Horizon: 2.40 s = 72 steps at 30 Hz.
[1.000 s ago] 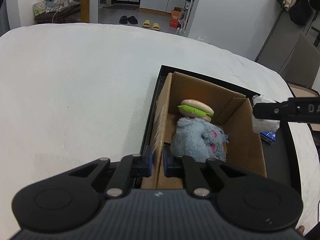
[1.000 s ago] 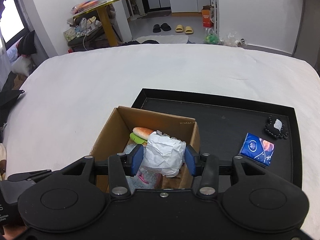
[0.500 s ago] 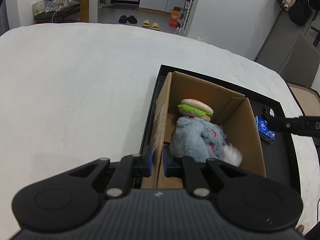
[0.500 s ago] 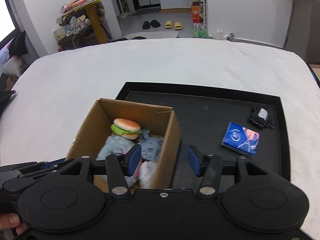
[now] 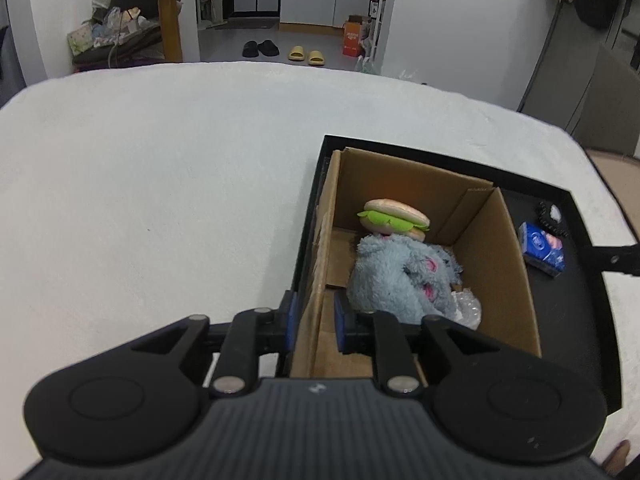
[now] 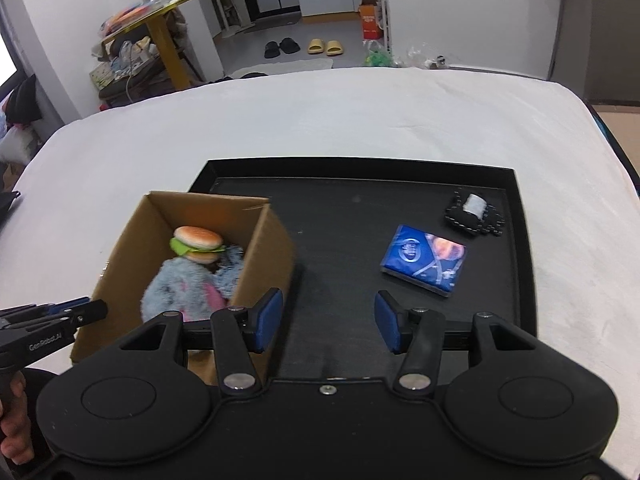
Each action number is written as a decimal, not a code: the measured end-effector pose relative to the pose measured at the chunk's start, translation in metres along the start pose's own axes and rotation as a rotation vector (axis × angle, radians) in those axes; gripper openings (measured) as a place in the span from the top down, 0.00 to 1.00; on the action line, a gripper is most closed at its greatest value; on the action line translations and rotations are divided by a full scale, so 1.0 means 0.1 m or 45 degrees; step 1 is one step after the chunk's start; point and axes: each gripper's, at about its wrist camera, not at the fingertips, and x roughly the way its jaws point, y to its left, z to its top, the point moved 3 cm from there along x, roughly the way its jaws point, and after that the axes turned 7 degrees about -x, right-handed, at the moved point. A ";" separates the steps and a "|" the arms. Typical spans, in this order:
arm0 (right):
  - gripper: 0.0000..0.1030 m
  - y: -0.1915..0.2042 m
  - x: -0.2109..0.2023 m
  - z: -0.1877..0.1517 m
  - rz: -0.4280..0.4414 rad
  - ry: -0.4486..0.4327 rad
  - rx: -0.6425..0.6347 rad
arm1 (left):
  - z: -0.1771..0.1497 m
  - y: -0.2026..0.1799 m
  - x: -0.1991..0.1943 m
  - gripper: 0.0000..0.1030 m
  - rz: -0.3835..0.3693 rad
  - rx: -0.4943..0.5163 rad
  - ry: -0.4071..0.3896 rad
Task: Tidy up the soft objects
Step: 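Move the right gripper over the blue tissue pack and grasp it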
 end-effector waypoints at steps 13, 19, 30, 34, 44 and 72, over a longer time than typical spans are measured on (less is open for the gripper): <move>0.14 -0.50 0.12 -0.01 -0.008 -0.039 0.103 | 0.09 -0.08 -0.03 0.53 0.086 0.004 -0.044; 0.00 -0.63 0.30 0.01 -0.029 -0.069 0.171 | 0.12 -0.19 -0.01 0.44 0.147 0.058 -0.072; 0.00 -0.79 0.76 -0.12 -0.048 -0.078 0.271 | 0.21 -0.40 0.17 0.38 0.249 0.111 -0.078; 0.00 -0.84 0.89 -0.13 -0.058 -0.078 0.274 | 0.23 -0.50 0.23 0.37 0.268 0.145 -0.067; 0.00 -0.87 1.13 -0.13 -0.085 -0.038 0.233 | 0.23 -0.60 0.33 0.37 0.341 0.199 -0.045; 0.03 -0.69 1.02 -0.22 -0.308 -0.036 0.067 | 0.12 -0.45 0.29 0.36 0.365 0.195 -0.015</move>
